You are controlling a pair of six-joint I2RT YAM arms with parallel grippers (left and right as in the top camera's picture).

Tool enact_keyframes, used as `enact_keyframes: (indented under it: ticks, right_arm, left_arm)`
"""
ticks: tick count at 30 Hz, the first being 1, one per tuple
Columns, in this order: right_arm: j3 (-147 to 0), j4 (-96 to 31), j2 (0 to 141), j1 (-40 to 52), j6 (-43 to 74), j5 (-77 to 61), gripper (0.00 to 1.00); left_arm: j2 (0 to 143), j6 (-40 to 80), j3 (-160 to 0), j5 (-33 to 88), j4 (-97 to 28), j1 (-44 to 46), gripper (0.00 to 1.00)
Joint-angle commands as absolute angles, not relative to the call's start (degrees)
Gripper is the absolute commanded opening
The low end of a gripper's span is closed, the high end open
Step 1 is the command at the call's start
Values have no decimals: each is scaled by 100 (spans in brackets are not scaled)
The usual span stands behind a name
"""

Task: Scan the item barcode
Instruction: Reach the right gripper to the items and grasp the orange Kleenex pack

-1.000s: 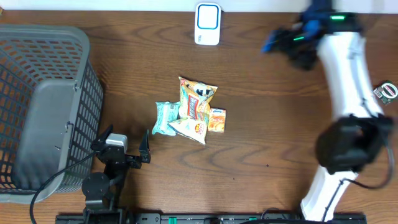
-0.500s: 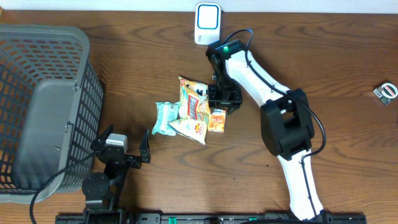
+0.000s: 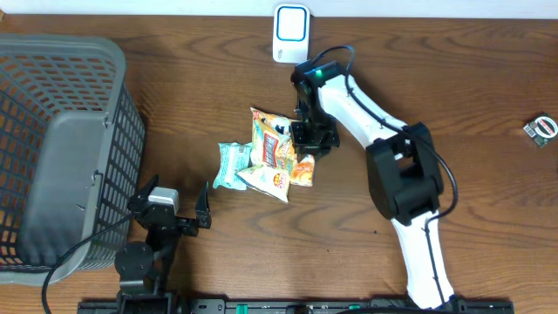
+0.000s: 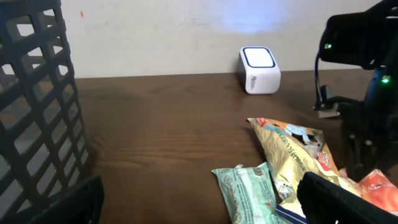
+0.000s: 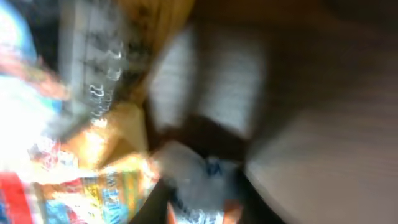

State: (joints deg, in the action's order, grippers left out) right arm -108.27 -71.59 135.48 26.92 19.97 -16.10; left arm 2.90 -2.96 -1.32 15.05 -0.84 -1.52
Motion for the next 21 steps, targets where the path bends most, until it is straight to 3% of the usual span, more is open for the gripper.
enact_keyframes:
  ticks: [1, 7, 9, 14, 16, 21]
  right_arm:
    - [-9933, -6814, 13880, 2672, 1925, -1288, 1]
    - [-9830, -6657, 13784, 2392, 1483, -1828, 1]
    - [-9946, -6576, 13657, 2191, 534, -2707, 1]
    - [-10060, -6932, 13421, 1658, -3830, -5505, 1]
    - [-10040, -7085, 13423, 1551, -4993, -6014, 1]
    - [-10029, -7185, 13369, 1435, -5959, -6888, 1]
  left_arm:
    - [285, -268, -23, 1538, -252, -180, 98]
    - [285, -268, -23, 1538, -252, -180, 98]
    - [285, -268, -23, 1538, -252, -180, 98]
    - [285, -268, -23, 1538, -252, -180, 98]
    - [285, -268, -23, 1535, -252, -180, 98]
    - [285, -268, -23, 1538, -252, -180, 98]
